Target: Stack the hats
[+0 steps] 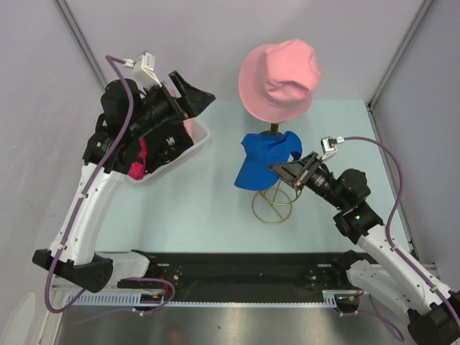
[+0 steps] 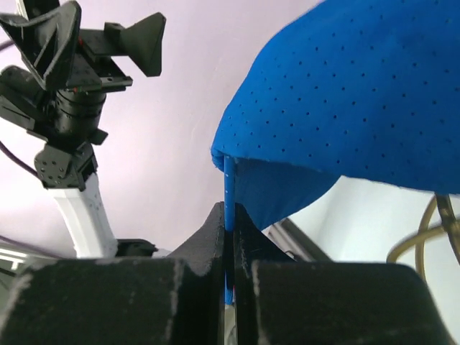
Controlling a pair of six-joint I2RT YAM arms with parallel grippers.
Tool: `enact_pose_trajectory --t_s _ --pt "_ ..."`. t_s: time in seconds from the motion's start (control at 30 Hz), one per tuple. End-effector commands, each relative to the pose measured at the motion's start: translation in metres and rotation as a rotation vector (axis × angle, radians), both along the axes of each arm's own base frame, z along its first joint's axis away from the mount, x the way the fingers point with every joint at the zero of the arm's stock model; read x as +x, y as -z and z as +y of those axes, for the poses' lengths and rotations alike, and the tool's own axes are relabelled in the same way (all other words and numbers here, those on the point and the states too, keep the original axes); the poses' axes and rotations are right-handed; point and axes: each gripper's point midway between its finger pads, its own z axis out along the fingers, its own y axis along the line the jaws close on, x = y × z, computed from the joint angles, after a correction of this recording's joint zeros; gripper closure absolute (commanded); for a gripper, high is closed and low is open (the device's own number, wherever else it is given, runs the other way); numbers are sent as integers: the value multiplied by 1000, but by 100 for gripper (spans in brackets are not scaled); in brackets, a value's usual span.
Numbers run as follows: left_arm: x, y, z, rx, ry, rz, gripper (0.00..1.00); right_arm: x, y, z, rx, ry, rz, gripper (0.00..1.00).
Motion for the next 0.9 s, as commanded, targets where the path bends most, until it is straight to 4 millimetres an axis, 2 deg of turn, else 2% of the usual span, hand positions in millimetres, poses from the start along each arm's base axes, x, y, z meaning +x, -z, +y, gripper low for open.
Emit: enact_pose_trajectory --t_s 0.0,0.17,0.33,0.4,0.43,0.5,0.63,0.67,0.7,0.73,0.77,0.8,0.87 --pt "-7 0 15 82 -51 -39 0 -22 -20 -12 103 -40 52 100" --pt "-9 15 -3 119 2 -38 0 -17 7 -32 109 3 117 100" --pt "-15 29 -29 168 68 -45 0 -27 10 -43 27 15 64 100" --pt "-17 34 -40 172 93 -44 0 -25 17 -46 12 5 64 100" --pt "-16 36 -44 172 101 -41 0 -22 13 -46 27 -2 31 100" --pt "-17 39 -53 173 121 -37 0 -17 23 -47 54 -6 43 100" --pt "-21 41 -63 176 147 -38 0 -2 14 -47 57 -1 -69 100" --pt "-22 41 -64 174 148 -37 0 9 20 -46 52 -4 -41 100" --pt "-22 45 -64 178 148 -33 0 12 19 -46 56 -17 -51 100" --pt "-23 46 -66 178 154 -31 0 11 6 -46 87 -31 -95 100" --pt "-24 47 -66 179 154 -30 0 19 8 -45 92 -35 -85 100" --pt "-25 48 -67 181 156 -30 0 19 -3 -45 104 -41 -125 100" --pt "-24 50 -67 184 152 -28 0 26 -4 -42 97 -58 -120 100"
